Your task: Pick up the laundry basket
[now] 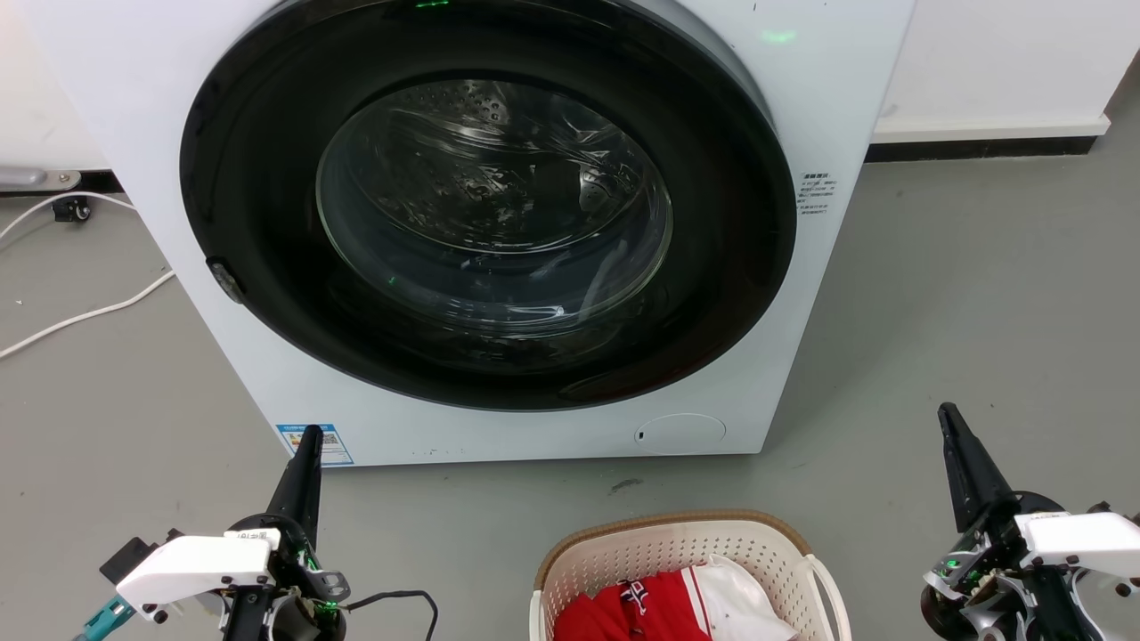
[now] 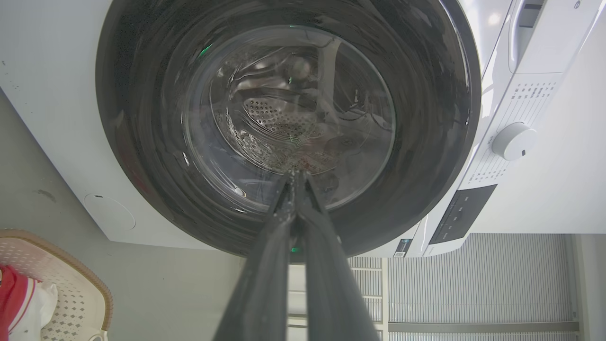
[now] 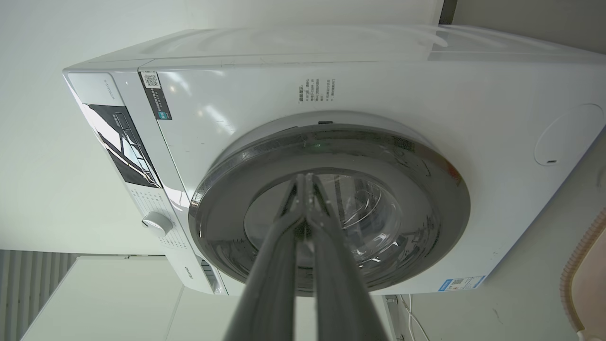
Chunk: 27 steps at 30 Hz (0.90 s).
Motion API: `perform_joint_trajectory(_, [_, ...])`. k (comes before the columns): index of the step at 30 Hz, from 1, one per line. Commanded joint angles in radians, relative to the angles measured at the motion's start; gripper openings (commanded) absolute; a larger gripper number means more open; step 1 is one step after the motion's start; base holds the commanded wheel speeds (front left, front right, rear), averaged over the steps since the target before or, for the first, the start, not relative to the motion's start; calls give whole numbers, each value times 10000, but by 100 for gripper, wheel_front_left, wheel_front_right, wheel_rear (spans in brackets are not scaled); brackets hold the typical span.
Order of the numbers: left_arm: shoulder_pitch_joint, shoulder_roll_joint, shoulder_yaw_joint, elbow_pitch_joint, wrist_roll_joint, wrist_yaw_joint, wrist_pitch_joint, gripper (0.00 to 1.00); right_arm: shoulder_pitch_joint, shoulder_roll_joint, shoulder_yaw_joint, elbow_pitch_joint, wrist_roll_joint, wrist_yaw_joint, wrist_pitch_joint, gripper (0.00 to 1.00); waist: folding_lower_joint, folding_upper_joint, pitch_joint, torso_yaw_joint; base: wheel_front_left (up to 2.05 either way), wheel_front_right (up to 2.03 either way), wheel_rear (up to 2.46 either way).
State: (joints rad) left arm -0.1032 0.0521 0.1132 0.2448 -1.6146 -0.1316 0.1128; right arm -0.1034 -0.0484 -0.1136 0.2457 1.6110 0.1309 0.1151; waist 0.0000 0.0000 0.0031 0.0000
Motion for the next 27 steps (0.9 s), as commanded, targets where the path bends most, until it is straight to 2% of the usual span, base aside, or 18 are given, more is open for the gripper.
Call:
perform_joint_trajectory(1, [-101,-15,35,12,21,-18,39,0,-109,-34,-4,5,40,-3,11,0,0,0,0,0,0,0,0])
perform_joint_trajectory(27, [-101,-19,42,12,32,-18,47,0,-110,-34,-4,5,40,-3,10,0,0,0,0,0,0,0,0])
